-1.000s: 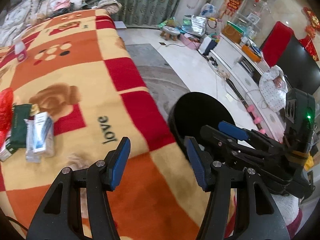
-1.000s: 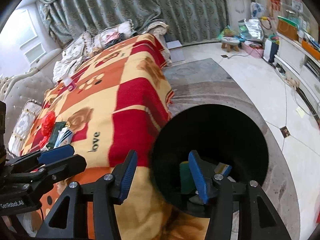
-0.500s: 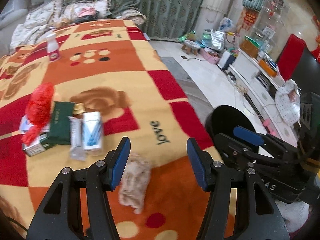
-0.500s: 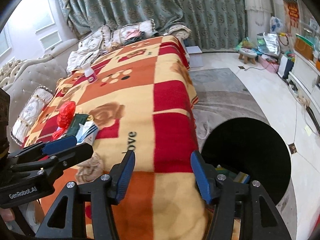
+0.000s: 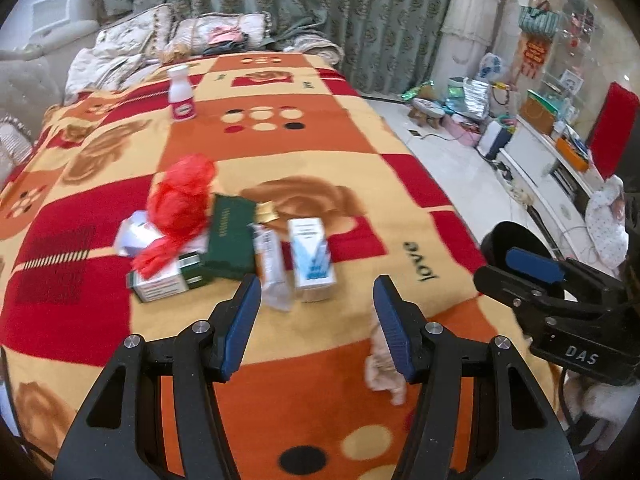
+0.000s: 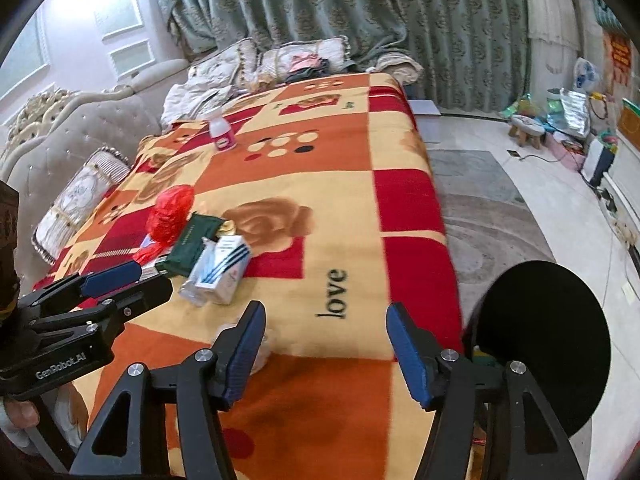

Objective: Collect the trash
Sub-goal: 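Move both open tools back over the remaining items on the bed, then grasp the red plastic bag with the left tool while the right tool grasps the crumpled beige tissue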

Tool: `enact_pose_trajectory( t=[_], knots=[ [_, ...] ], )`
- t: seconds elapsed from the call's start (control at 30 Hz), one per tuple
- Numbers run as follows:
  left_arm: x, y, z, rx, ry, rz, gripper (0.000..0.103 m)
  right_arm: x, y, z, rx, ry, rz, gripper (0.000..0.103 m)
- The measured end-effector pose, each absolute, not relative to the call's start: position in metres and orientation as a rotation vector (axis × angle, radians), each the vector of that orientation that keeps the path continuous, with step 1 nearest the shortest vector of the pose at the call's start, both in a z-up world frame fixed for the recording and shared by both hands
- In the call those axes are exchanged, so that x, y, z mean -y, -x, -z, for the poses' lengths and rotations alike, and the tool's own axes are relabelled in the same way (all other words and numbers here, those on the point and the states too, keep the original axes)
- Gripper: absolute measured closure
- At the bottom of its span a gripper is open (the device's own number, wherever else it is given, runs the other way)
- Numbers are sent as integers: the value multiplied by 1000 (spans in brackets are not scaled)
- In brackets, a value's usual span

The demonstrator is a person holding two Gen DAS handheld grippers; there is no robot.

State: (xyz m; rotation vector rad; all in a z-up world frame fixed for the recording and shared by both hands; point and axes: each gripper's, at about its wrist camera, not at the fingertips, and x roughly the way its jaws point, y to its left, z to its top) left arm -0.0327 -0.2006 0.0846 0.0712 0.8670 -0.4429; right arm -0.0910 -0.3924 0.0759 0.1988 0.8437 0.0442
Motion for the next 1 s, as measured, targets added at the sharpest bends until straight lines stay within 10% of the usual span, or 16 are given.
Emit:
enact_pose_trajectory(
  t=[0.9, 1.0],
  knots=[
    [90, -26, -60, -949, 87, 275, 46, 324, 67, -18, -978, -183, -226, 37],
    [92, -38, -64, -941, 90, 276, 46, 319, 62, -12, -985, -149, -224, 54]
  ],
)
